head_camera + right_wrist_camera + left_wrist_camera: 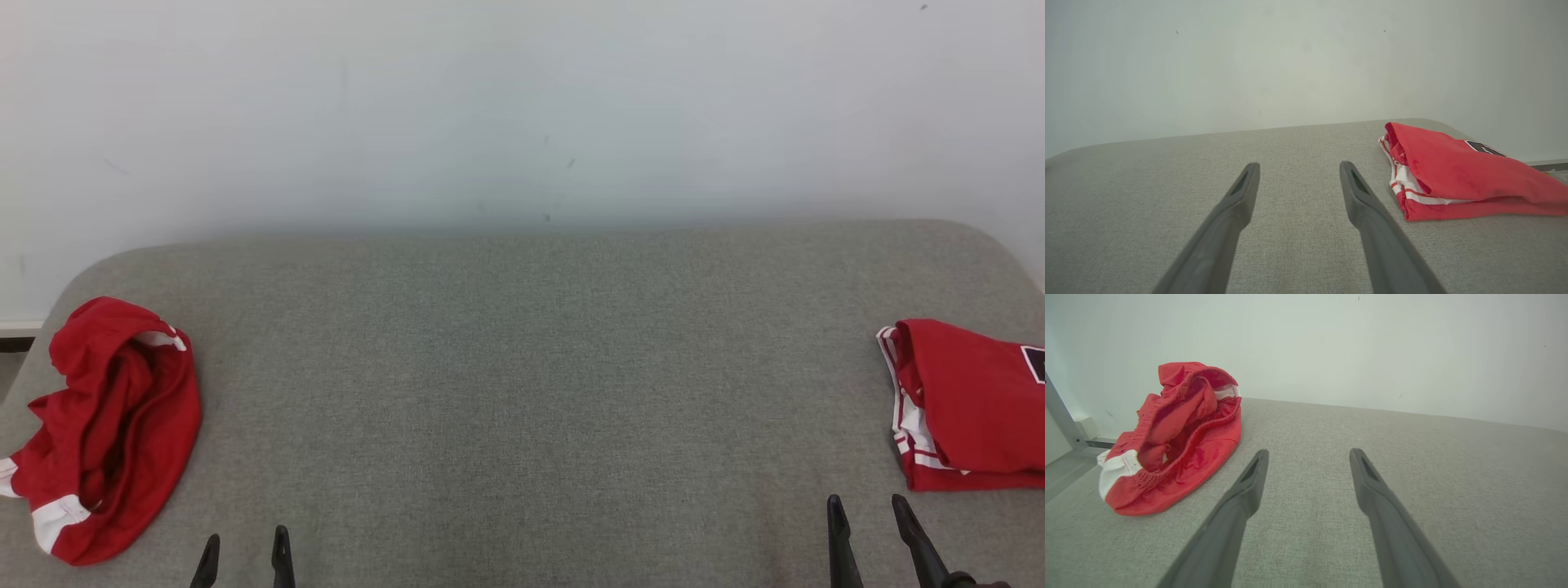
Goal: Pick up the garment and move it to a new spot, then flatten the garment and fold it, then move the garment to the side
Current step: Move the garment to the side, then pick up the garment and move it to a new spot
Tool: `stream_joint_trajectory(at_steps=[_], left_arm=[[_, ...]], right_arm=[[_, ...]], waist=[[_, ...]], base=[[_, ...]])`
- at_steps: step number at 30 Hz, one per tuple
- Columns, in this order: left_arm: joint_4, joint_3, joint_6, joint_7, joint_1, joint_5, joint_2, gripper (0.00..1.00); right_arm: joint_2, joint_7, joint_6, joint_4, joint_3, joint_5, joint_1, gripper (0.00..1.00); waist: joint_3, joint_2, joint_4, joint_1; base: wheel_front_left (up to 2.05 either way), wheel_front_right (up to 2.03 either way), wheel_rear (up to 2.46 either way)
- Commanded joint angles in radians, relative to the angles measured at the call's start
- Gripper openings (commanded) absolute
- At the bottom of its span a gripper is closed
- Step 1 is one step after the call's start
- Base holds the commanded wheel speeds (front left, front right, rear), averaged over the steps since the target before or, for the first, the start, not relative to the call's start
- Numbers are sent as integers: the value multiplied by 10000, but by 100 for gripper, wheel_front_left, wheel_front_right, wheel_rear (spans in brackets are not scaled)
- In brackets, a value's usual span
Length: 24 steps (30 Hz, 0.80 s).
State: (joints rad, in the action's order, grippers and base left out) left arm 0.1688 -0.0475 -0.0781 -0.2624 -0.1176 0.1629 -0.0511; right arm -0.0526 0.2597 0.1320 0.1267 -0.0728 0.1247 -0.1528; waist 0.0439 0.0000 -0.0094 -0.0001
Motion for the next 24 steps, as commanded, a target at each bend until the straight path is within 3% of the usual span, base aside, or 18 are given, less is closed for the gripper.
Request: stream_joint_trajectory(at_steps=[1,24], left_arm=[[39,-41,1,-29,-81,-6,11,100],[151,12,17,-29,-37,44,13,100]], right_arm=[[27,40,-28,33,-24,32,-48,100],[31,63,-28,52,160,454,-116,100]], waist=[[42,0,21,1],[47,0,195,1]], base=[[0,0,0],[0,0,0]])
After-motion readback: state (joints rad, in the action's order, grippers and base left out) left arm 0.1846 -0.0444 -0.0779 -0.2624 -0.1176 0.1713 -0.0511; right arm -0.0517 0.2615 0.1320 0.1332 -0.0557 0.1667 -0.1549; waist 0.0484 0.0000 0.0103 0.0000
